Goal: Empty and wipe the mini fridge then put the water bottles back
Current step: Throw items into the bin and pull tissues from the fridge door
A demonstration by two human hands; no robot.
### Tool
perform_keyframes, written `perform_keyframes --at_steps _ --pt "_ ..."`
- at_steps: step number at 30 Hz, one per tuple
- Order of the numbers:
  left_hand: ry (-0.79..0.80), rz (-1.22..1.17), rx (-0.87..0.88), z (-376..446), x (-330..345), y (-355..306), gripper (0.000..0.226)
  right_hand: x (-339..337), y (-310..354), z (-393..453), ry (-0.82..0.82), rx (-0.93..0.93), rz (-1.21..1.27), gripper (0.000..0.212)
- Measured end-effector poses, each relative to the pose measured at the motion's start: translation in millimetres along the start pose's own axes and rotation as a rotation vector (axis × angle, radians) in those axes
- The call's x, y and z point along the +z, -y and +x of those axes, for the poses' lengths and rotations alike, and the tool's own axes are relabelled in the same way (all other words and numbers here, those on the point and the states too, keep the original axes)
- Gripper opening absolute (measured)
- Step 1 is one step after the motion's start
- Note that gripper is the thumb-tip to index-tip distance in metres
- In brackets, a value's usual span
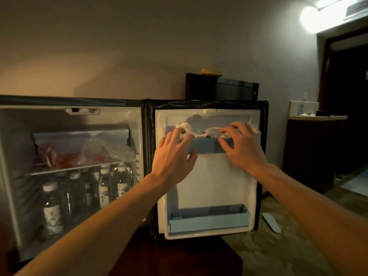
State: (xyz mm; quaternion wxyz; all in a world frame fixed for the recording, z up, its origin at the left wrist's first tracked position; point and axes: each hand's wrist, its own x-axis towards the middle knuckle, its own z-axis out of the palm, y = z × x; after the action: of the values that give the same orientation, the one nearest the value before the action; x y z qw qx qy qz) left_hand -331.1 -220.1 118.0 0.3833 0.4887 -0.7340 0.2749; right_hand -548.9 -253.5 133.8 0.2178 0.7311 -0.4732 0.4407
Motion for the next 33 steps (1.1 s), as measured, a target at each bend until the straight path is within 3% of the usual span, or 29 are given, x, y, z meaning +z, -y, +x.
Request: perform_keyframes --at_steps 7,14,19,26,33 --pt "0.094 0.114 -0.055 20.1 4.1 2.2 0.049 -1.9 -5.2 20.0 0.13 0.071 -0.065 0.034" --pt "0.124 0.145 -0.082 31.7 5.6 -1.1 0.033 2.7 -10.8 24.5 0.183 0.086 0.036 0.023" --pt "0.099 0.015 -0.129 35.5 7.0 2.6 0.032 6.7 -6.9 28.6 0.109 0.057 0.133 0.015" --pt "-0.052 -0.27 -0.149 38.6 5.1 13.6 0.013 9.3 -6.9 28.5 0.061 0.08 0.057 0.031" --pt "-0.21 -0.561 -0.188 29.1 -2.2 8.3 0.023 -6.7 -11.9 20.1 -0.228 0.171 0.054 0.014"
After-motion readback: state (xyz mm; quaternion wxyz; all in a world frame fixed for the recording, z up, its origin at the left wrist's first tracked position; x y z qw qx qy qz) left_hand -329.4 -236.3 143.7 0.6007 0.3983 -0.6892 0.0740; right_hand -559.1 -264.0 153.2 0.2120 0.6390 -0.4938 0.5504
